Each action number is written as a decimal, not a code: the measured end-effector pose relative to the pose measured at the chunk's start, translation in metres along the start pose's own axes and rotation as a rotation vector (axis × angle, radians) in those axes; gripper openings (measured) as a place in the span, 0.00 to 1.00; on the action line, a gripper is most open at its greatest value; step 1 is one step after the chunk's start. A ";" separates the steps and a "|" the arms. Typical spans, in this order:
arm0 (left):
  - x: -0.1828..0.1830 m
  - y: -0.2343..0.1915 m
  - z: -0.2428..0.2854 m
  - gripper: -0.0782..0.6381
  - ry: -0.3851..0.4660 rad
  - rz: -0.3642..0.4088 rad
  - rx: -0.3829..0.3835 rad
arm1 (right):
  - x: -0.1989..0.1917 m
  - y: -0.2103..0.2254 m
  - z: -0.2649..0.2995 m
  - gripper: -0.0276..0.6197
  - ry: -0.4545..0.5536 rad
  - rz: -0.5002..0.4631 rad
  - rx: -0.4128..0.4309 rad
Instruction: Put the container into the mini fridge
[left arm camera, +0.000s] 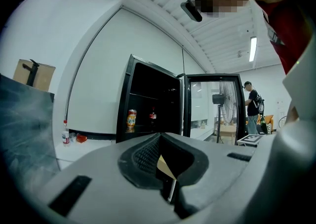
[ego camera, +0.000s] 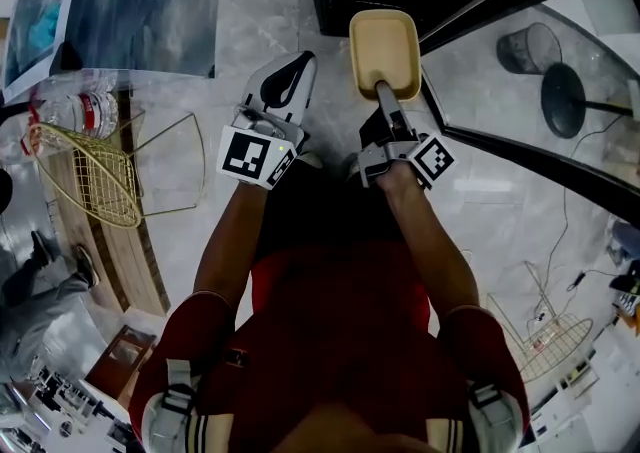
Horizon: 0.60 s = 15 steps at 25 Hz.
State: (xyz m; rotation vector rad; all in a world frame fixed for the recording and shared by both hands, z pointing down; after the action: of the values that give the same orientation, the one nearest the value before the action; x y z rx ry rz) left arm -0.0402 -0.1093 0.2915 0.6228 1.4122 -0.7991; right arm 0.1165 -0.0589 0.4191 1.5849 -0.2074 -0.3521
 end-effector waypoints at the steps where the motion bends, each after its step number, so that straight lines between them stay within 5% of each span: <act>1: -0.007 -0.003 0.003 0.12 0.000 0.001 0.000 | 0.001 0.007 0.003 0.37 0.003 0.001 0.001; 15: -0.094 -0.041 0.051 0.12 -0.001 0.017 0.007 | 0.019 0.103 0.060 0.37 0.020 0.004 0.004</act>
State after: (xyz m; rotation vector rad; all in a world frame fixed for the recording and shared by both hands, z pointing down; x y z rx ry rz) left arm -0.0397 -0.1636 0.3921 0.6391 1.4020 -0.7917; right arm 0.1219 -0.1264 0.5184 1.5914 -0.1954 -0.3326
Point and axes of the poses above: the fingertips, and each gripper's own axes: z forward along the fingers, y to its right, x out of its top, the point moved 3 cm from there along -z, backward along the fingers, and after that the axes turned 8 degrees about x, right-handed, at the moved point
